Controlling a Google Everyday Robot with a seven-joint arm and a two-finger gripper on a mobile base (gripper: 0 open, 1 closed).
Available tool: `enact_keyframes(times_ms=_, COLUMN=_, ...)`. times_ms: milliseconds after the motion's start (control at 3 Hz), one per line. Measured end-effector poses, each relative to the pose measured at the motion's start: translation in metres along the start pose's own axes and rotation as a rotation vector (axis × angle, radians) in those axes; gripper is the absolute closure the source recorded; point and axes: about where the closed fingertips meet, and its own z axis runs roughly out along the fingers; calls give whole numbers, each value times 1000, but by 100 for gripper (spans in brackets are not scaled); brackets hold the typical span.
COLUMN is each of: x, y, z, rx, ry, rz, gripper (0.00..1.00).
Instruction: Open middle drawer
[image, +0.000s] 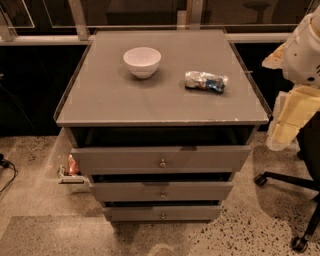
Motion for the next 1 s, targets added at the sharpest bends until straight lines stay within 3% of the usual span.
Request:
enact_keyframes(times_ms=667, x=11, y=7, z=6, rx=-14, ry=-4, rz=13, gripper=0)
enact_keyframes(times_ms=1000, x=25, y=25, z=36, rx=-44, ry=-12, rz=14, gripper=0)
